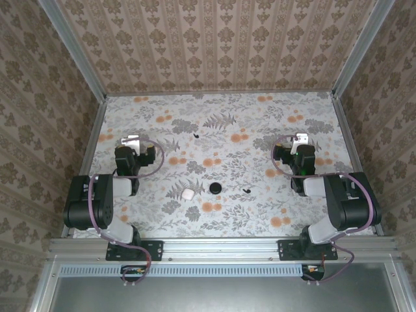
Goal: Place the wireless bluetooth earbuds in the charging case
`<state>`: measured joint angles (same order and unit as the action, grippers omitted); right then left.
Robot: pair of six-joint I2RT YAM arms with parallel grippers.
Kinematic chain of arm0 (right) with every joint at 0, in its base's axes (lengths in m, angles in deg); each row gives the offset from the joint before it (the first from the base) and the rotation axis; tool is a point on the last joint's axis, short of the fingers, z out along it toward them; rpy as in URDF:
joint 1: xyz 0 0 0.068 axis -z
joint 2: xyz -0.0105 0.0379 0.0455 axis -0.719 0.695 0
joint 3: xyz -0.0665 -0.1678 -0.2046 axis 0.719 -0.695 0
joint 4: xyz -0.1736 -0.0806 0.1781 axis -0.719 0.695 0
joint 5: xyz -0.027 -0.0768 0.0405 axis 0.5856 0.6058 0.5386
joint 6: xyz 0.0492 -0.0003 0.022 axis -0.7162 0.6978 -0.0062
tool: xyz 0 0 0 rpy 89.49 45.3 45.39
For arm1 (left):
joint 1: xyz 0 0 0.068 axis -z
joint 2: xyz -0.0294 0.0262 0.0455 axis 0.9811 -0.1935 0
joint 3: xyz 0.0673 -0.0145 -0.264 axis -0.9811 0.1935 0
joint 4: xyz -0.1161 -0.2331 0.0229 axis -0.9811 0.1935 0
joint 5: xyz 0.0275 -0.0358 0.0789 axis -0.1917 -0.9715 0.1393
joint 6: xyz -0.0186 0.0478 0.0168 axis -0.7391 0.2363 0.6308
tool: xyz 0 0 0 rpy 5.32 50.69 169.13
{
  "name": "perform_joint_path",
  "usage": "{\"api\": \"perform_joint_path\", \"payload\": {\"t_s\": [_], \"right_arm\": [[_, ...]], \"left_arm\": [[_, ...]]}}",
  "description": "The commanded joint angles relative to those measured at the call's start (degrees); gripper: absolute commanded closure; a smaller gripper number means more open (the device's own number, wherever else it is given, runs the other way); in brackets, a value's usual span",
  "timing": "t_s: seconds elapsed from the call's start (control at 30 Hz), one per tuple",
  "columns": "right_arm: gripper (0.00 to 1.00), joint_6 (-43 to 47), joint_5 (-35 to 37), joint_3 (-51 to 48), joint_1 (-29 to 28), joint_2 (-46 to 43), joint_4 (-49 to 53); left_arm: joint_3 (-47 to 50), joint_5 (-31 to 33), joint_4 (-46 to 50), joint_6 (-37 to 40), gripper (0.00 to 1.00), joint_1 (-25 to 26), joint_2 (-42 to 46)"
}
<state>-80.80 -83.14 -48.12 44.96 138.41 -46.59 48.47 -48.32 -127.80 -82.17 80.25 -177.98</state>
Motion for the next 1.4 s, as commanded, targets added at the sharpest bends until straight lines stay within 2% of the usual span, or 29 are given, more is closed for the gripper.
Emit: {"api": "perform_joint_path", "payload": {"t_s": [0.0, 0.83, 0.93, 1.1, 1.23, 1.37], "right_arm": [[0.00, 0.72, -0.72, 0.65, -0.31, 0.14, -1.71], [0.00, 0.94, -1.28, 0.39, -0.33, -1.59, -0.92], [0.00, 0.97, -2.53, 2.77, -0.43, -7.34, 9.08], [0.00, -4.92, -2.95, 14.39, -0.44, -17.35, 40.68], [0.00, -11.09, -5.54, 23.12, -1.91, -20.49, 60.87], [0.00, -12.08, -6.39, 27.16, -8.44, -20.90, 74.09]], "left_arm": [[-0.46, -0.63, 0.15, 1.07, 0.00, -0.32, 0.20], [0.13, 0.35, 0.07, 1.34, 0.00, 0.16, 1.88], [-1.07, 1.53, 6.68, 0.78, 0.00, 0.26, 6.40], [-7.58, 2.71, 28.56, -2.21, 0.00, 0.34, 15.92], [-12.68, -3.43, 43.18, -4.92, 0.00, 0.55, 21.37], [-16.71, -9.87, 56.27, -7.36, 0.00, 4.28, 24.08]]}}
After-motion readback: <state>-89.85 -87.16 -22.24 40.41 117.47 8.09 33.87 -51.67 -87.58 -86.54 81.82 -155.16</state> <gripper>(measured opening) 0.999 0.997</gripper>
